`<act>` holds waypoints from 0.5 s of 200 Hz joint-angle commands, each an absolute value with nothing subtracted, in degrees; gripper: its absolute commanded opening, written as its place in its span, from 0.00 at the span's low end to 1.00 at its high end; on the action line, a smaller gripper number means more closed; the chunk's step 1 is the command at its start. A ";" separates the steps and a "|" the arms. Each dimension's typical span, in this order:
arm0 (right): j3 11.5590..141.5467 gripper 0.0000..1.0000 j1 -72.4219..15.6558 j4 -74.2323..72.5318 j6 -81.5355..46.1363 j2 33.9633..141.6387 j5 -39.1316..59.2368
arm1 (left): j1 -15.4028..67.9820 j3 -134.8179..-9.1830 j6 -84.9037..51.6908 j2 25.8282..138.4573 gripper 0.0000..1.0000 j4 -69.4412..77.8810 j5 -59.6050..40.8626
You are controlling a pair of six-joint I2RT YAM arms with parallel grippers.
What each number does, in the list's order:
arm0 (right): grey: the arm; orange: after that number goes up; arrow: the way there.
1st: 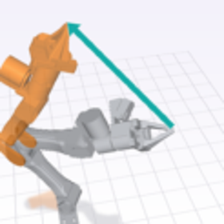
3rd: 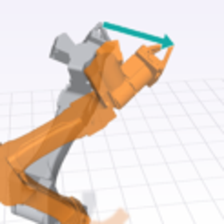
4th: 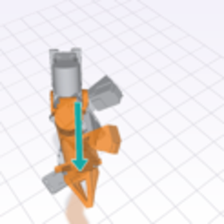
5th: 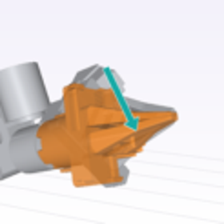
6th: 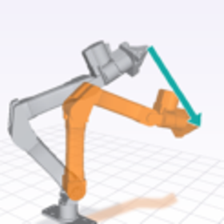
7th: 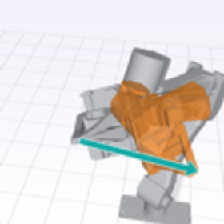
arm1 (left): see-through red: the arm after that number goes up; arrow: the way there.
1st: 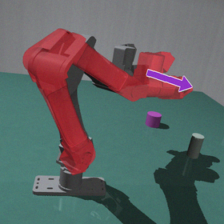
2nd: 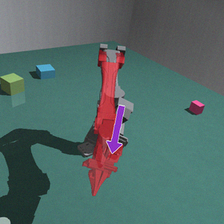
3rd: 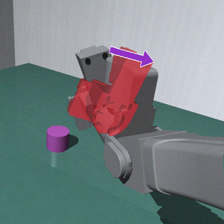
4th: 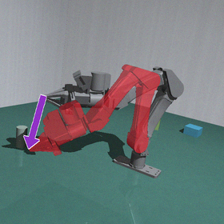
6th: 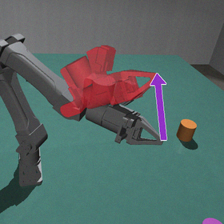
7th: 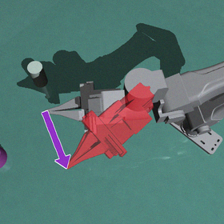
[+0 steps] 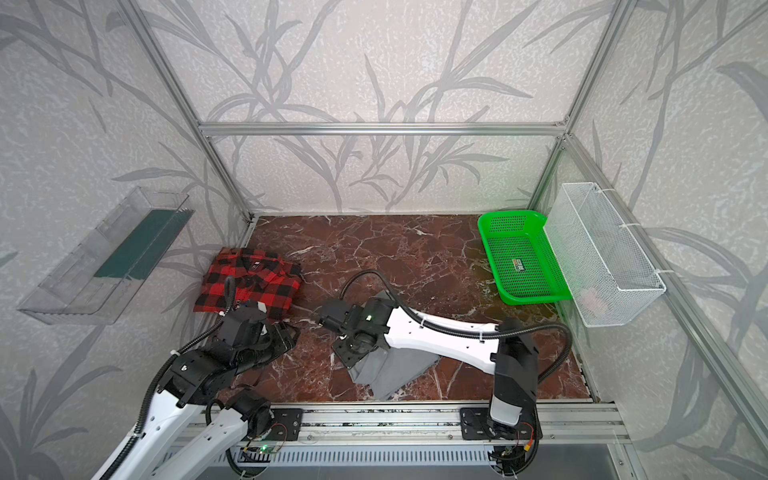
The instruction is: Fold and stack the long sleeve shirts
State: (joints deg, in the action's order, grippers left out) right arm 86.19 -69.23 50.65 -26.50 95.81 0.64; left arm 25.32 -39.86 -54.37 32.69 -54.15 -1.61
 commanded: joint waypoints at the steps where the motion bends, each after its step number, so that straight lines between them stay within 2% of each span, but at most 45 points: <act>1: 82.60 0.54 -65.64 47.97 -26.45 91.80 1.95 | 24.99 -35.79 -56.18 34.03 0.59 -51.95 -4.12; 21: 78.08 0.53 -59.84 45.36 -25.15 89.96 4.53 | 25.04 -32.10 -57.76 35.56 0.59 -46.57 -8.28; 50: 74.28 0.45 -50.18 44.04 -22.74 90.34 11.19 | 25.09 -28.88 -59.15 38.58 0.59 -41.08 -13.09; 100: 62.18 0.48 -38.91 42.39 -20.59 86.17 10.44 | 25.82 -25.17 -60.91 40.14 0.59 -35.88 -16.71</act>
State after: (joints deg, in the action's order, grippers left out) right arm 67.24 -41.52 42.74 -22.33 89.58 9.47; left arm 25.45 -28.10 -58.39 40.21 -40.77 -13.72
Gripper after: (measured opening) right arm 0.470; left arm 0.586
